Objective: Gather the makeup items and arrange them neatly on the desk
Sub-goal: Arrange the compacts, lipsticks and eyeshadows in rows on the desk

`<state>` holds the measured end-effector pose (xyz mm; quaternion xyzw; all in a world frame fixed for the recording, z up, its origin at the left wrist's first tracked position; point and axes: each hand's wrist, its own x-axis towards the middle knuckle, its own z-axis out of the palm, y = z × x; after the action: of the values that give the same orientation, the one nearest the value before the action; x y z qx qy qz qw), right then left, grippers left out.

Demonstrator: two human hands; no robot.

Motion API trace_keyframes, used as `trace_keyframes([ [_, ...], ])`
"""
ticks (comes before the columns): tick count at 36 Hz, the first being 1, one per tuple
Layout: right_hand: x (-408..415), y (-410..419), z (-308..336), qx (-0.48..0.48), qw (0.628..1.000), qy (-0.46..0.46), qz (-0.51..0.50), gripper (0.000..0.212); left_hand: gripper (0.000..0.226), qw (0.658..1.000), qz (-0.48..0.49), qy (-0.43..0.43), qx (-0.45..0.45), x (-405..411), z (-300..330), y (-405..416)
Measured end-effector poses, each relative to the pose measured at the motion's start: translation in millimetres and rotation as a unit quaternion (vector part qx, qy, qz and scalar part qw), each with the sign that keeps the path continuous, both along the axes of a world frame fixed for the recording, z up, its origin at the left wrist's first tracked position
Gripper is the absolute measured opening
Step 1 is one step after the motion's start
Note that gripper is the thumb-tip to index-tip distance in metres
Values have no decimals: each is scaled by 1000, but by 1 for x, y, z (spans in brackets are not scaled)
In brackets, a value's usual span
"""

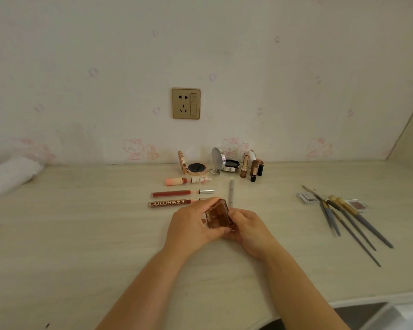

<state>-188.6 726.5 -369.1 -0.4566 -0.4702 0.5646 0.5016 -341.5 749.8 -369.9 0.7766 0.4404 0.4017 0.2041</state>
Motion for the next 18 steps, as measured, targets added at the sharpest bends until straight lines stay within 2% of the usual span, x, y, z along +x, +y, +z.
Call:
trace_keyframes([
  [5, 25, 9, 1, 17, 997, 70, -26, 44, 73, 990, -27, -108, -84, 18, 9, 10],
  [8, 43, 19, 3, 20, 991, 49, -121, 38, 72, 981, -46, -146, -116, 38, 16, 23],
  [12, 66, 32, 2, 41, 966, -82, -241, 27, 69, 983, -40, -134, -120, 69, 15, 42],
  [15, 77, 38, 1, 74, 945, -220, -232, 26, 68, 984, -34, -126, -121, 85, 9, 54],
  [18, 89, 46, -1, 91, 923, -313, -204, 29, 66, 982, -43, -128, -132, 94, 4, 68],
])
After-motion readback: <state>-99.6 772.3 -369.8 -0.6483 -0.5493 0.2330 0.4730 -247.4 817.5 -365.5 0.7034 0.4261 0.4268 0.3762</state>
